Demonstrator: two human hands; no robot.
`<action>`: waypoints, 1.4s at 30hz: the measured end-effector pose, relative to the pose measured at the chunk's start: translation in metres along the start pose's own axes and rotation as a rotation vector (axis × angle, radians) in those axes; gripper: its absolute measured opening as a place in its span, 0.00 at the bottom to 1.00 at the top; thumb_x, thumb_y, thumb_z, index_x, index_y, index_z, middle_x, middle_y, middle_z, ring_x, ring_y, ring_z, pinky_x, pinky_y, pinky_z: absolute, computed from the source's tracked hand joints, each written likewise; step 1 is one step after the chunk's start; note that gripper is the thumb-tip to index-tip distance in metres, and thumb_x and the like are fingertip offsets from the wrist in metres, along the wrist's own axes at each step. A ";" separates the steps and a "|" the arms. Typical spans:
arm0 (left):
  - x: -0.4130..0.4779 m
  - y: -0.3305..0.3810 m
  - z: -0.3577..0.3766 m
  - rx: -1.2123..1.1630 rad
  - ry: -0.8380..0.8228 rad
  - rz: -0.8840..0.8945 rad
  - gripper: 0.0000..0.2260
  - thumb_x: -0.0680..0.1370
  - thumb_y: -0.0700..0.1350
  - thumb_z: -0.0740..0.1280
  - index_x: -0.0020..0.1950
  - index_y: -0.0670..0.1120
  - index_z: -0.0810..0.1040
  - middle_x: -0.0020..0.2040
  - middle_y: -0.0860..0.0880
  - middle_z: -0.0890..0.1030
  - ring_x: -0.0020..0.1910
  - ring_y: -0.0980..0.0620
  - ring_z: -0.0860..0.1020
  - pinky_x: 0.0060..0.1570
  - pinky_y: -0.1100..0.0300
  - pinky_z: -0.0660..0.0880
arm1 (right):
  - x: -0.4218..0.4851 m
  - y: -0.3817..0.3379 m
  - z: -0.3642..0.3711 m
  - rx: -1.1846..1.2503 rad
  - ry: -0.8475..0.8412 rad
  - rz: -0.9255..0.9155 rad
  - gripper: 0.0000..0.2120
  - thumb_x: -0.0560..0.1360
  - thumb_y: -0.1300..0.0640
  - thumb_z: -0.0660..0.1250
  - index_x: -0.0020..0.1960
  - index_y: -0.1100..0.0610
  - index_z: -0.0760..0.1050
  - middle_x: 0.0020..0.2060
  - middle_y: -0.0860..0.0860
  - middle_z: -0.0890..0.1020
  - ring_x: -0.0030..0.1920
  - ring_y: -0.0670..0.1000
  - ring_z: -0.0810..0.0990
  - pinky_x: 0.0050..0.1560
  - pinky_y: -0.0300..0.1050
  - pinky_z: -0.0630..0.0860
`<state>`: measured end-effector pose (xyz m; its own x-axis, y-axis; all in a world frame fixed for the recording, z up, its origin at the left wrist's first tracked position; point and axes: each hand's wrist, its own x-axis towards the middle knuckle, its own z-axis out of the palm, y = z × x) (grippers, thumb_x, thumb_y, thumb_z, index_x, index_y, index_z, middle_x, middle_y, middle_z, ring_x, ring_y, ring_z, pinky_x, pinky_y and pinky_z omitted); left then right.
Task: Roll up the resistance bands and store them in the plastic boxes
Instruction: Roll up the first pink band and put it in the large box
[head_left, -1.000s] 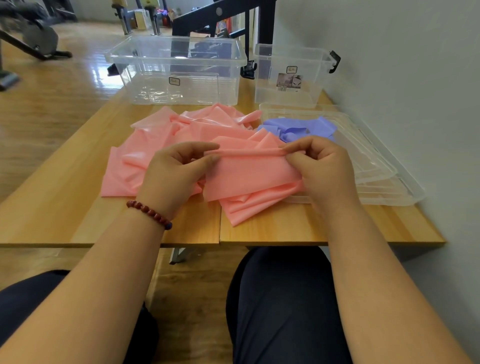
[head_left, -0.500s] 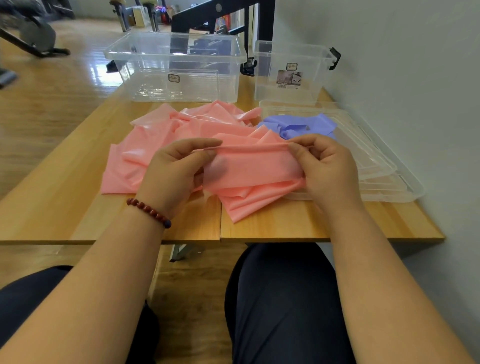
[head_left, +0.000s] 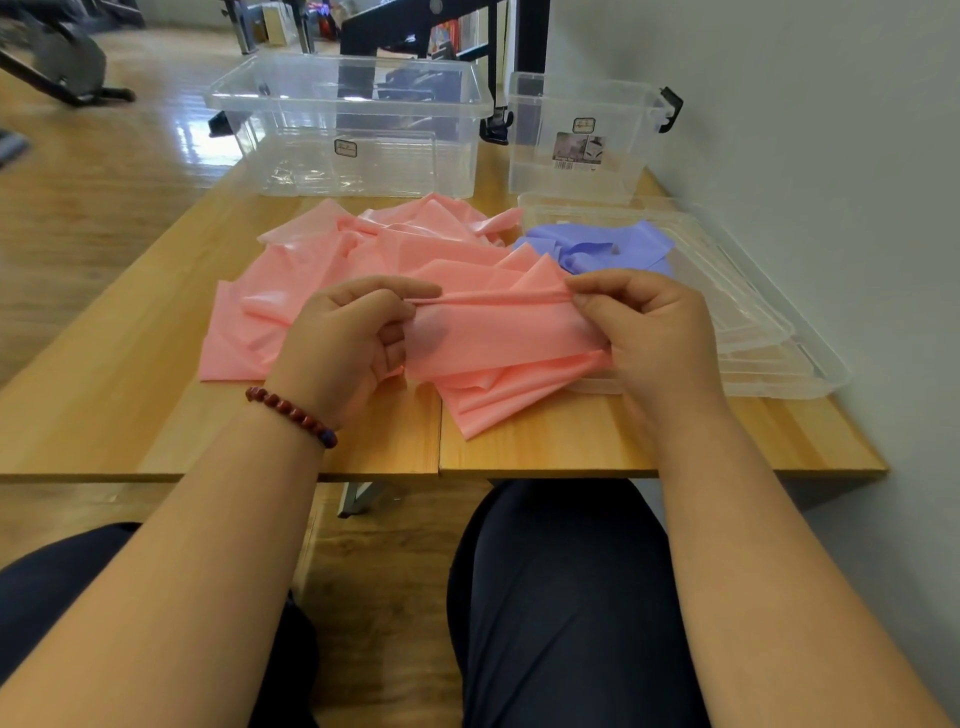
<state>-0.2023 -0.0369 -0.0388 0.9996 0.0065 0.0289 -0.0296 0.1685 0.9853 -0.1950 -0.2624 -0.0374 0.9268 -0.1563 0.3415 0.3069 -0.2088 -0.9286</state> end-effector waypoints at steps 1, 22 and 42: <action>0.000 0.000 0.000 -0.015 -0.006 -0.010 0.10 0.71 0.39 0.66 0.39 0.47 0.87 0.42 0.41 0.76 0.40 0.45 0.72 0.40 0.56 0.73 | 0.000 0.000 0.000 -0.011 0.000 0.012 0.12 0.75 0.62 0.70 0.41 0.45 0.83 0.40 0.40 0.84 0.46 0.39 0.81 0.45 0.32 0.74; -0.001 0.003 0.002 0.207 0.068 0.122 0.07 0.78 0.40 0.68 0.45 0.52 0.83 0.39 0.47 0.79 0.43 0.49 0.76 0.45 0.53 0.78 | -0.007 -0.002 0.000 -0.105 -0.028 -0.084 0.08 0.78 0.59 0.68 0.43 0.47 0.78 0.24 0.37 0.75 0.29 0.38 0.72 0.34 0.29 0.67; -0.006 0.005 -0.004 0.135 0.049 0.120 0.06 0.73 0.40 0.73 0.41 0.51 0.86 0.46 0.47 0.84 0.50 0.45 0.79 0.55 0.45 0.78 | -0.008 -0.005 -0.003 -0.009 -0.005 -0.004 0.07 0.74 0.61 0.73 0.46 0.49 0.82 0.44 0.44 0.85 0.46 0.39 0.82 0.47 0.33 0.75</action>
<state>-0.2079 -0.0326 -0.0348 0.9875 0.0674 0.1424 -0.1447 0.0299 0.9890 -0.2044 -0.2630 -0.0354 0.9266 -0.1503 0.3448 0.3090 -0.2185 -0.9256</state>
